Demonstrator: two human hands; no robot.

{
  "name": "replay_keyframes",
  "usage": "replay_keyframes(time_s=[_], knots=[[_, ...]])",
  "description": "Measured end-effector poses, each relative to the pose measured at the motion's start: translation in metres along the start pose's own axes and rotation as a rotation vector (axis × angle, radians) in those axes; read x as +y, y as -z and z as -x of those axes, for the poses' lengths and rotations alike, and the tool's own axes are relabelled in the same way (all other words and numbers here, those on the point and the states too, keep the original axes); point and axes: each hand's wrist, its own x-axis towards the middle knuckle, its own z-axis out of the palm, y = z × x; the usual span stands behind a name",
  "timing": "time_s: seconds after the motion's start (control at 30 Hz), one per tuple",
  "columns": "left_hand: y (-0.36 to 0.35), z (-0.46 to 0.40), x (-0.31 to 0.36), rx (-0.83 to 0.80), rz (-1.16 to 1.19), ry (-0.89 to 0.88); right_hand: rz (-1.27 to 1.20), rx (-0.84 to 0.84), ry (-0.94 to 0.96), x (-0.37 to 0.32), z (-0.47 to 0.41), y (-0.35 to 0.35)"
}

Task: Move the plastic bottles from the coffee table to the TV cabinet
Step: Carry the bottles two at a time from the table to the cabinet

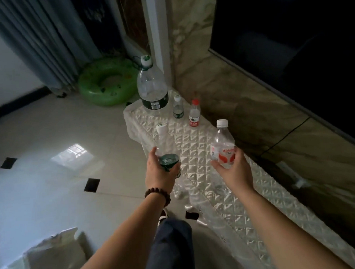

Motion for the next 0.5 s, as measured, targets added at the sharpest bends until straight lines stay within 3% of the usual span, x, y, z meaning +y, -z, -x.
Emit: replay_keyframes(time_s=[0.23, 0.5], knots=[[0.02, -0.129, 0.009, -0.072, -0.11, -0.019, -0.014, 0.02, -0.123, -0.045, -0.073, -0.062], [-0.012, -0.231, -0.014, -0.112, -0.125, 0.058, -0.081, -0.065, -0.109, -0.051, -0.156, -0.132]])
